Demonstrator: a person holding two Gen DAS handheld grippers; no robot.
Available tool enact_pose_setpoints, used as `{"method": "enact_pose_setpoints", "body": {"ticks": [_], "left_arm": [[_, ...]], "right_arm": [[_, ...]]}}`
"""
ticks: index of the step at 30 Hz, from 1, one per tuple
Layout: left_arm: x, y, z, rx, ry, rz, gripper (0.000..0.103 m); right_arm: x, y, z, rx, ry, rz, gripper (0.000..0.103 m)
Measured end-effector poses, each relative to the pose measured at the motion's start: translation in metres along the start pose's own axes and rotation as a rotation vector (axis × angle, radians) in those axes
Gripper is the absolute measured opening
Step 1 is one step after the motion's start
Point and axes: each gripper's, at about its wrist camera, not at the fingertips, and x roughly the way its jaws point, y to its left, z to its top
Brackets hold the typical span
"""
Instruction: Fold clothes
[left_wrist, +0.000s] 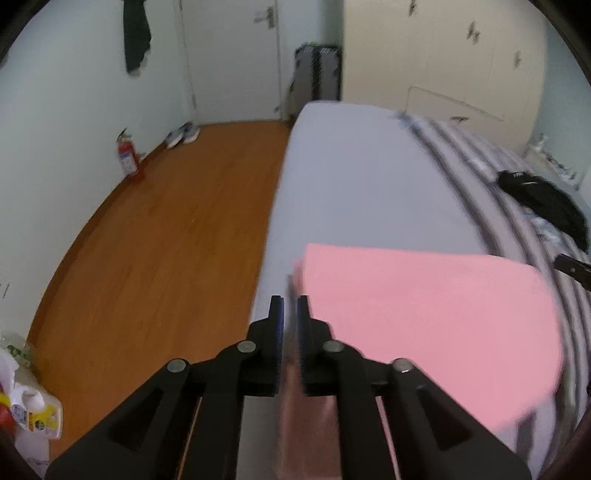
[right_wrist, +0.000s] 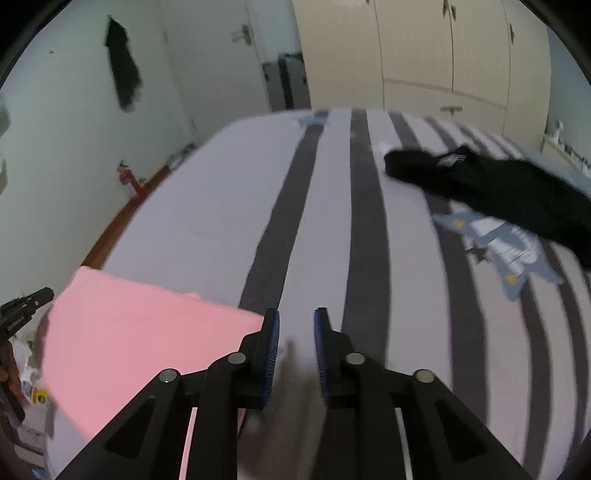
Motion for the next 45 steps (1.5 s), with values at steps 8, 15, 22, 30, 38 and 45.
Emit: {"method": "enact_pose_setpoints", "body": {"ticks": [8, 15, 22, 30, 38, 45], "left_arm": [[-0.134, -0.066, -0.063, -0.063, -0.140, -0.064, 0.071], [-0.226, -0.134, -0.127, -0.135, -0.156, -0.052, 0.089], [-0.316, -0.200, -0.179, -0.151, -0.196, 0.006, 0.102], [-0.392, -0.261, -0.235, -0.193, -0.220, 0.113, 0.102], [-0.408, -0.284, -0.307, -0.213, -0.257, 0.186, 0.102], [-0.432, -0.309, -0.354, -0.196, -0.293, 0.189, 0.102]], "right_arm": [[-0.123, 0.015, -0.054, -0.095, -0.122, -0.037, 0.074], [-0.212, 0.013, -0.114, -0.148, -0.129, -0.023, 0.087], [-0.302, -0.016, -0.167, -0.177, -0.132, 0.048, 0.101], [-0.381, -0.055, -0.214, -0.215, -0.149, 0.112, 0.102], [-0.416, -0.075, -0.271, -0.252, -0.221, 0.151, 0.102], [-0.434, -0.083, -0.323, -0.281, -0.287, 0.216, 0.102]]}}
